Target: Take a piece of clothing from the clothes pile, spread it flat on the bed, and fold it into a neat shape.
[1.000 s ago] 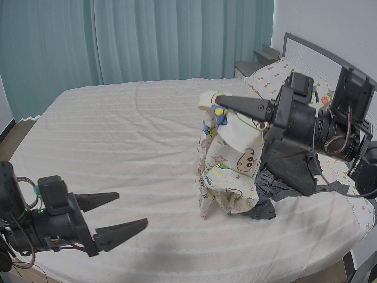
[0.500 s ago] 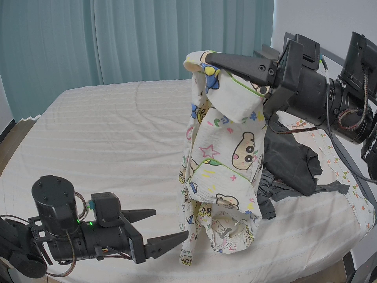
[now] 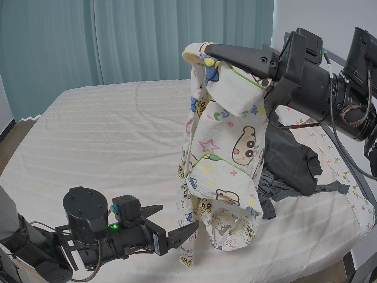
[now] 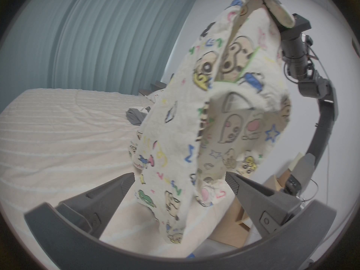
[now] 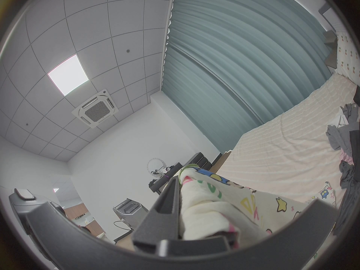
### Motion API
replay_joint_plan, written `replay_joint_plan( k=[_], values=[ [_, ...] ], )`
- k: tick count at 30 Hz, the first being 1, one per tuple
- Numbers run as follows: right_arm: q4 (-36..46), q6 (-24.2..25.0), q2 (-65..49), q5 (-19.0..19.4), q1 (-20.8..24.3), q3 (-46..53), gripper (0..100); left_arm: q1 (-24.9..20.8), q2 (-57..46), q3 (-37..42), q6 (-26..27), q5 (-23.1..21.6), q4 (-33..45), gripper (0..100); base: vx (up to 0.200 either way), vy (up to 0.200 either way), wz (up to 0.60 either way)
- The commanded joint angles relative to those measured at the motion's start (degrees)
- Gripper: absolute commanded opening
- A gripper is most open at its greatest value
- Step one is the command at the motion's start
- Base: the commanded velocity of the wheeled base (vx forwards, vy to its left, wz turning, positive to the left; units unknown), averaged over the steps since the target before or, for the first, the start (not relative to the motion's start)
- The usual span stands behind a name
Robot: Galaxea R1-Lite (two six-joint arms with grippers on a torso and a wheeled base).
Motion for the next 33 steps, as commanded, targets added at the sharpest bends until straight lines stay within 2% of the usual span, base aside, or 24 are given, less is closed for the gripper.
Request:
replay_joint_plan(
  k=[1,6,16,20,33],
  values=[
    [-0.1,0.5,-0.6,0.0,0.0,-0.2,0,-0.7,7.0,-1.1,-0.6,2.6,-2.9,100,0.000,0.000,0.00],
    [-0.1,0.6,-0.3,0.0,-0.2,-0.9,0,-3.0,8.0,-1.9,-5.5,2.6,-3.1,100,0.000,0.000,0.00],
    [-0.1,0.6,-0.1,-0.1,-0.2,-1.9,0,-3.9,15.8,-1.6,-5.6,2.7,-5.9,100,0.000,0.000,0.00],
    [-0.1,0.6,-0.1,-0.1,-0.4,-2.2,0,-4.3,20.4,-1.1,-5.6,2.8,-10.1,100,0.000,0.000,0.00],
    [-0.1,0.6,0.3,-0.1,-3.3,-2.2,0,-5.5,24.6,2.4,-5.4,2.7,-14.8,100,0.000,0.000,0.00]
  ],
)
